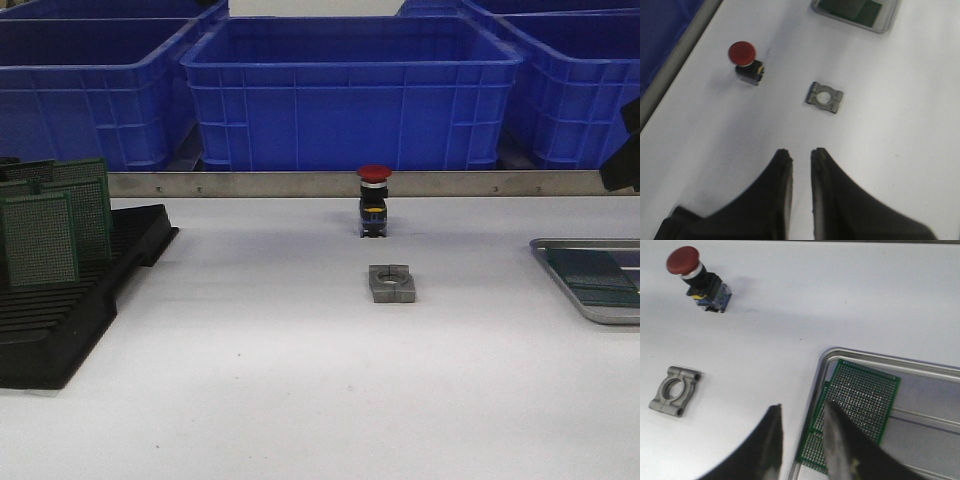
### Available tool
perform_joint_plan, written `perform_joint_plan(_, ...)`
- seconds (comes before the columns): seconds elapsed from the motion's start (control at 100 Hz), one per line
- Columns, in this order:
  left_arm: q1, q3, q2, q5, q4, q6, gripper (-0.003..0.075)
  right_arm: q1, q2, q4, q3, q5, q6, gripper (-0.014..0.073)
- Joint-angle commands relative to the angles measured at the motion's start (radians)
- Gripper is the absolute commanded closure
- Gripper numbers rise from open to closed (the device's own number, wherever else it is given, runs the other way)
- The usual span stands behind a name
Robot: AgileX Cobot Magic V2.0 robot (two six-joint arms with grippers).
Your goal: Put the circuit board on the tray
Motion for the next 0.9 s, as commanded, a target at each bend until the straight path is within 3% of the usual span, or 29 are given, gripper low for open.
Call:
perform_joint_plan(0.0,0.032,-0.034,-0.065,0.033,-0.031,-0.084,0.0741,-0.005,-0.094,0.012,0.012,0.036,0.0,0.0596)
perform_joint_plan(0.06,0.055,-0.034,-0.075,0.033,-0.031,-0.109,0.0741,-0.005,-0.14,0.012,0.035,0.044,0.0,0.0722)
perform_joint_plan(0.25,0.107,-0.029,-0.127,0.011,-0.031,-0.164,0.0741,-0.005,-0.279,0.012,0.088,0.06,0.0,0.0706)
perform_joint_plan(0.48,0.114,0.034,-0.256,-0.156,0.026,-0.286,0.0741,-0.005,-0.462,0.013,0.123,0.055,0.0,0.0706)
perform_joint_plan(0.69,0.114,0.217,-0.434,-0.337,0.059,-0.342,0.0741,-0.003,-0.626,0.022,0.162,0.036,0.0,0.0706)
perform_joint_plan(0.89,0.114,0.505,-0.647,-0.586,0.057,-0.342,0.0741,0.014,-0.756,0.057,0.217,0.027,-0.005,0.0706)
